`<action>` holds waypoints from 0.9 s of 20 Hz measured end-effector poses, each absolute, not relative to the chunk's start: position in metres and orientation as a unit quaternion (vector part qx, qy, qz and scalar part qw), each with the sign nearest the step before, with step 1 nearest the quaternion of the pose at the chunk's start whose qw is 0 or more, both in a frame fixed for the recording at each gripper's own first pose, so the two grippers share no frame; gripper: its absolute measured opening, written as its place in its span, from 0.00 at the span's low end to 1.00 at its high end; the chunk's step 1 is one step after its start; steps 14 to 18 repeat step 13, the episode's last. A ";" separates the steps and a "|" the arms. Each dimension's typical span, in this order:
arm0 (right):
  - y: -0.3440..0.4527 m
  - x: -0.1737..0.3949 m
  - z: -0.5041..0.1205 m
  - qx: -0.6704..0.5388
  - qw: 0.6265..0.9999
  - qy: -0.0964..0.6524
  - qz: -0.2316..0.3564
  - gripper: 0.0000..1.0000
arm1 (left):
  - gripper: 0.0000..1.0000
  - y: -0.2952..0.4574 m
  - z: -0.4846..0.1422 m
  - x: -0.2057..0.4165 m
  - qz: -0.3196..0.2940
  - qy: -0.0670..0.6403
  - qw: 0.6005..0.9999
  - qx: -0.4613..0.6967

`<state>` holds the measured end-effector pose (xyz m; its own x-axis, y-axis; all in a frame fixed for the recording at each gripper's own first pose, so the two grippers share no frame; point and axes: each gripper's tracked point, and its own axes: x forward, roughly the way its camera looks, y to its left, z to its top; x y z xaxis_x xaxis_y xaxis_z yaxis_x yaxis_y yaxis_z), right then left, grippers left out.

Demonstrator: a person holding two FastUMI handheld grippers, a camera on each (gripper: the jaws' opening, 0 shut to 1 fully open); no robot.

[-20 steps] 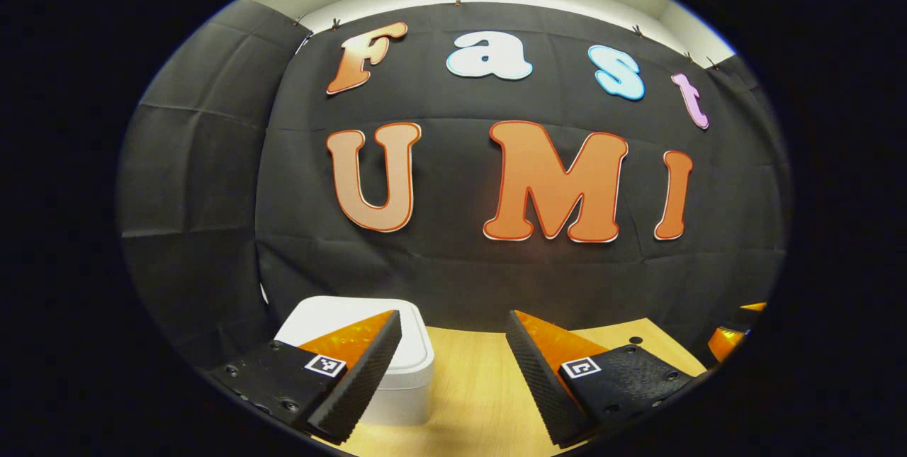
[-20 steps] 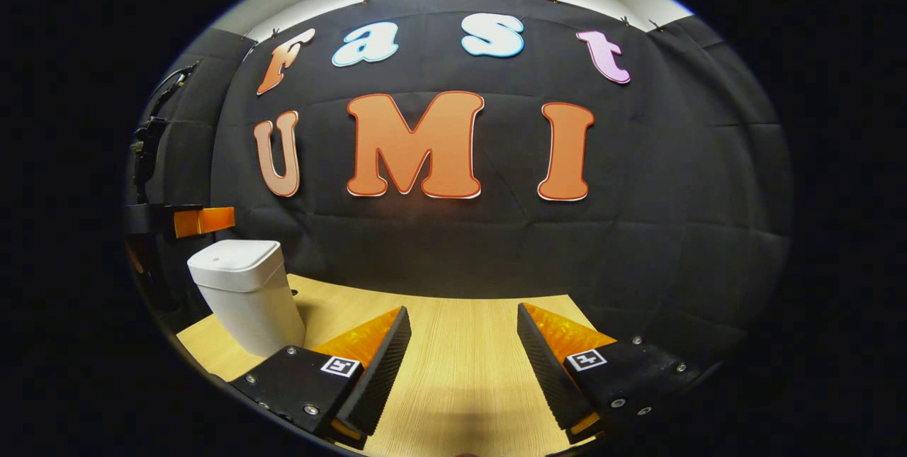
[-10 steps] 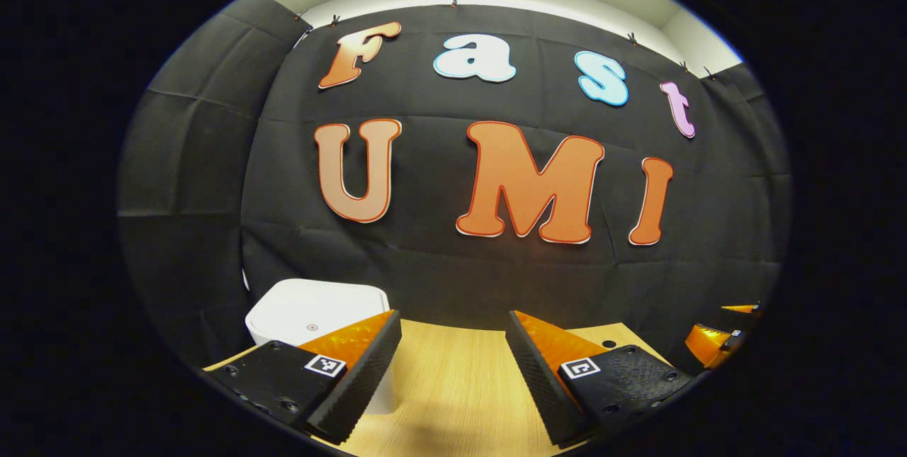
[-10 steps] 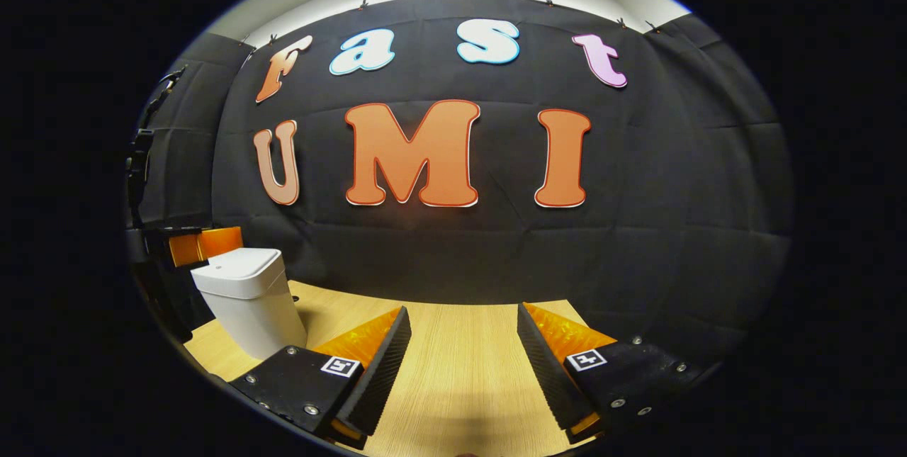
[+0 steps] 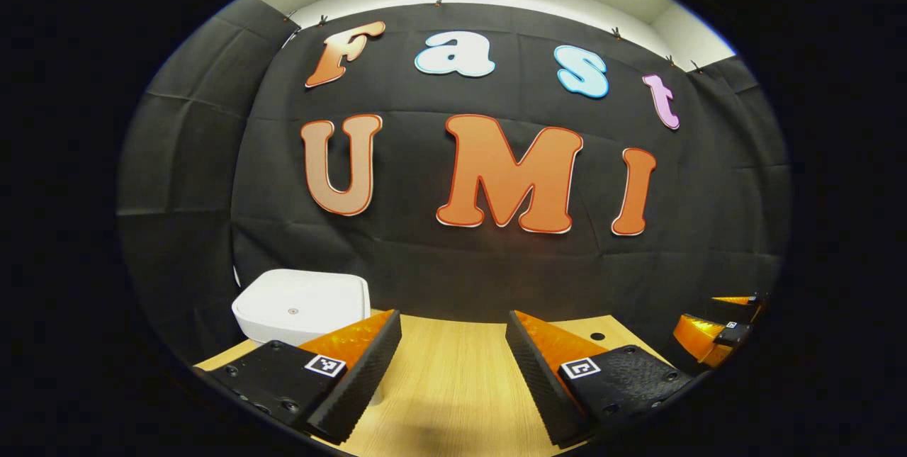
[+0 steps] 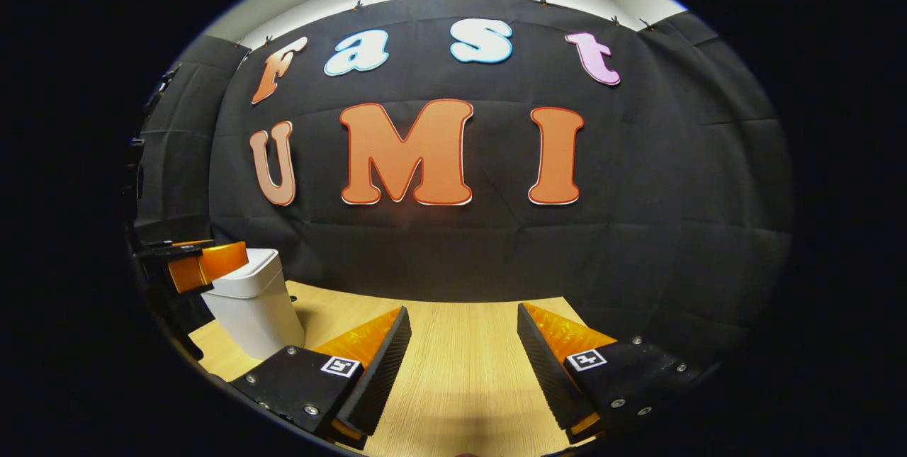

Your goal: Press the lid of the desktop garbage bin to open it, pick up the crumpled paper on the desktop and throw it into the bin, then pick up the pop can on the desktop and drop it into the bin, and finally close the garbage bin lid.

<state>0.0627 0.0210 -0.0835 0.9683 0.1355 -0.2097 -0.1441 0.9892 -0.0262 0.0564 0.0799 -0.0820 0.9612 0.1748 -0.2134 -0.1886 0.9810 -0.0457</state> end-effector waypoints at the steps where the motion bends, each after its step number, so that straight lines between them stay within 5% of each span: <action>1: 0.021 0.062 -0.083 -0.019 0.992 0.104 0.069 0.90 | 0.93 0.076 -0.083 0.056 0.088 0.106 0.990 -0.032; 5: 0.023 0.058 -0.083 -0.016 0.992 0.103 0.073 0.90 | 0.94 0.066 -0.082 0.054 0.079 0.104 0.991 -0.025; 6: 0.024 0.058 -0.083 -0.017 0.992 0.102 0.074 1.00 | 0.94 0.065 -0.084 0.053 0.078 0.104 0.991 -0.025; 8: 0.026 0.057 -0.083 -0.016 0.992 0.102 0.077 0.90 | 0.93 0.060 -0.084 0.052 0.074 0.106 0.991 -0.021; 10: 0.028 0.055 -0.084 -0.016 0.991 0.104 0.080 0.90 | 0.94 0.058 -0.084 0.052 0.071 0.105 0.992 -0.021; 11: 0.028 0.054 -0.085 -0.017 0.991 0.104 0.080 1.00 | 0.94 0.056 -0.083 0.052 0.070 0.104 0.992 -0.022; 13: 0.027 0.054 -0.084 -0.017 0.991 0.104 0.080 0.90 | 0.94 0.056 -0.083 0.052 0.071 0.102 0.992 -0.021; 18: 0.027 0.054 -0.084 -0.017 0.991 0.104 0.080 0.90 | 0.94 0.056 -0.083 0.052 0.071 0.102 0.992 -0.021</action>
